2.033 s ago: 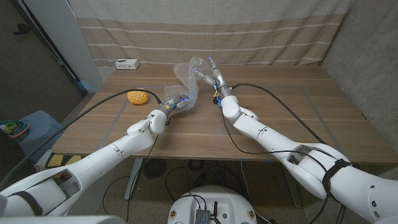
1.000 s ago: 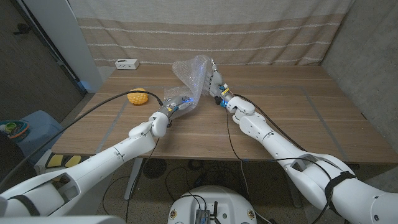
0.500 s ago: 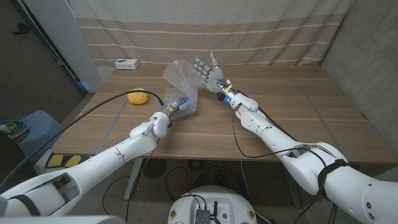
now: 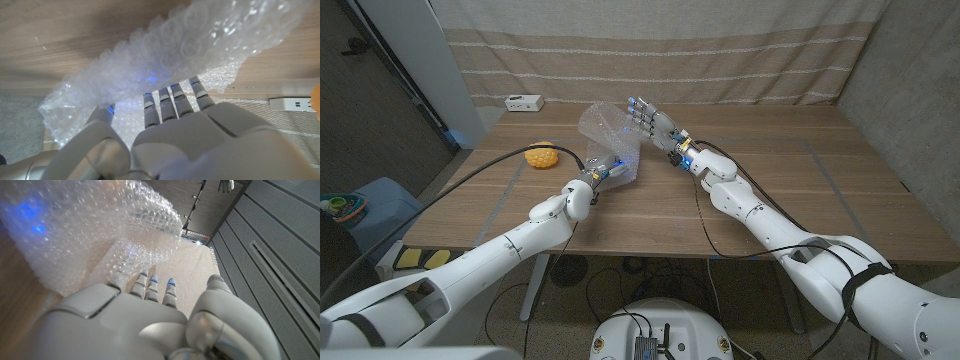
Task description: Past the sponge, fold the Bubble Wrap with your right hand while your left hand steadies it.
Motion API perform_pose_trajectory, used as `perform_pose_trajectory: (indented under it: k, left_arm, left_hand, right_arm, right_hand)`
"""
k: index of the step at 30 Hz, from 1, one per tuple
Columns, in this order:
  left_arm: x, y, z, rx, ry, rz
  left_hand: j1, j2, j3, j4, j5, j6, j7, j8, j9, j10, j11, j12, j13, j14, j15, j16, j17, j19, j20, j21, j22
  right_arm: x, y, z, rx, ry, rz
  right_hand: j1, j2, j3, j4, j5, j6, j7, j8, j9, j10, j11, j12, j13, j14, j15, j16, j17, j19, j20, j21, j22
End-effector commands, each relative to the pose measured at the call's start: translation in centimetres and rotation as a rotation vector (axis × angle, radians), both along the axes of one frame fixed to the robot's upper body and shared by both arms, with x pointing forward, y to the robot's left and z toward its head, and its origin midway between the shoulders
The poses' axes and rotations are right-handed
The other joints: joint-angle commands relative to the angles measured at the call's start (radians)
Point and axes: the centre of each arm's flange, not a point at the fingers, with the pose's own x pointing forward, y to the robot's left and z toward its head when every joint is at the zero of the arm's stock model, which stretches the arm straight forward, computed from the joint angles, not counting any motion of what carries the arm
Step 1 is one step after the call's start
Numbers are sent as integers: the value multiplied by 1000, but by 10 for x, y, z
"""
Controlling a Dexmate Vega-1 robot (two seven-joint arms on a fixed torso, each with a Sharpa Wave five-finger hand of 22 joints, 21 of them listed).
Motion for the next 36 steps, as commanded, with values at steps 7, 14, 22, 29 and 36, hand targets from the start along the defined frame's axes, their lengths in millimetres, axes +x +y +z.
perform_pose_trajectory:
  k: [7,14,22,29,36]
  left_arm:
    - [2,-4,3,4,-3,-5]
    - [3,-4,2,3,-2,-6]
    - [3,-7,8,-1,-21,-16]
    - [-1,-11,17,-4,-48,-25]
    - [-15,-9,31,-27,-125,-17]
  left_hand:
    - [14,5,6,-11,5,9,-2,3,0,3,1,0,1,4,-4,-1,1,11,13,-6,3]
    - [16,5,8,-15,5,7,-3,2,0,3,2,0,1,3,-4,-1,2,11,12,-9,3]
    - [16,5,9,-18,4,6,-3,1,0,5,6,0,1,2,-4,-2,2,12,13,-12,3]
    - [17,6,11,-20,4,7,-2,1,0,5,-1,0,1,4,-4,-2,2,14,13,-14,3]
    - [34,21,27,-31,9,30,2,8,0,18,-9,4,0,15,-7,1,1,21,10,-17,4]
  right_arm:
    - [-28,-43,45,216,-364,-229]
    - [-46,-71,53,299,-407,-438]
    - [-54,-79,22,292,-226,-647]
    - [-52,-75,16,140,-132,-634]
    - [-41,-64,15,-38,-87,-591]
  right_hand:
    - [13,-29,23,-36,-33,1,-95,-17,2,-56,-155,-18,-2,-48,-3,-12,2,-49,73,-15,1]
    - [-27,-37,15,-27,-42,16,-67,-9,3,0,-60,4,-1,19,13,22,12,-39,66,7,7]
    - [21,19,98,-80,-31,238,76,52,13,309,75,104,34,323,36,173,89,262,26,125,26]
    - [62,55,195,-74,-5,410,117,100,15,411,87,136,37,362,38,184,114,264,9,131,27]
    - [54,51,237,-46,-1,443,134,101,13,431,104,132,32,327,50,159,111,235,-2,121,24]
